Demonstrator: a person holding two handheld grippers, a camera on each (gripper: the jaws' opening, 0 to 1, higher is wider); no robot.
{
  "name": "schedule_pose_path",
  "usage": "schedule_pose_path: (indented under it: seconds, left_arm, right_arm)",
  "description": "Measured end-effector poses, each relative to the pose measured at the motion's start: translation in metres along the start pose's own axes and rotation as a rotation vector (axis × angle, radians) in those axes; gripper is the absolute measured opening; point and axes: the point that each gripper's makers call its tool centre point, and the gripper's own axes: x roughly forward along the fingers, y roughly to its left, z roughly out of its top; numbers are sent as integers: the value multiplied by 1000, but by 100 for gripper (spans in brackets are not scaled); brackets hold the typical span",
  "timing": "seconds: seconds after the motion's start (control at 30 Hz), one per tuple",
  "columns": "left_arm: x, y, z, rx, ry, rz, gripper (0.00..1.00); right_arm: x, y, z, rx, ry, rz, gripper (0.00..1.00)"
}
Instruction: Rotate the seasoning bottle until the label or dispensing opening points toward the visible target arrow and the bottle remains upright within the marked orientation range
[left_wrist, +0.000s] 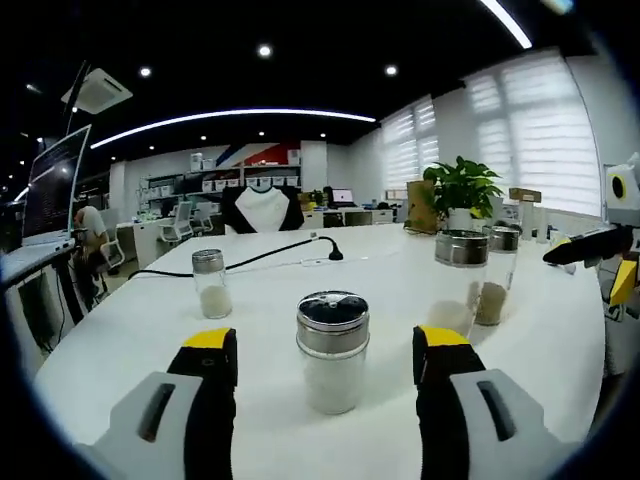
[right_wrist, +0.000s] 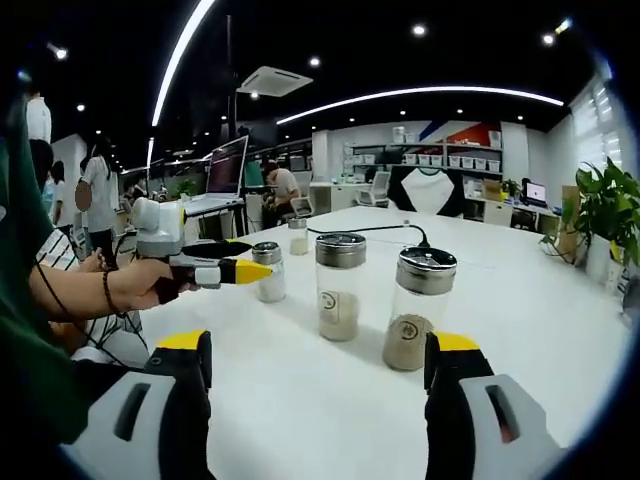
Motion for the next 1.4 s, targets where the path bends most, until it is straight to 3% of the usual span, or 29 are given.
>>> schedule_pose_path:
  seconds: [0.2, 0.27, 0.4, 0.77, 1.17, 1.3, 1.4]
  left_arm:
    - [8, -3, -8, -26, 13, 22, 70]
    - [12, -4, -9, 40, 16, 22, 71]
    - [14, -6, -5, 15, 2, 15, 65]
    - [18, -2, -8, 6, 29, 43, 62]
    - [20, -5, -15, -2, 53, 21, 41]
    - [20, -1, -17, 6, 65, 39, 35]
    - [20, -2, -17, 4, 59, 34, 35]
  right_arm:
    - [0, 2, 3, 0, -12, 8, 90]
    - [-1, 5, 7, -1, -33, 21, 91]
    - [-1, 9, 10, -13, -40, 27, 92]
    - [1, 7, 8, 10, -38, 30, 91]
    - [-1, 8, 8, 14, -44, 28, 91]
    - [0, 8, 7, 14, -40, 28, 92]
    - [1, 8, 6, 16, -38, 29, 92]
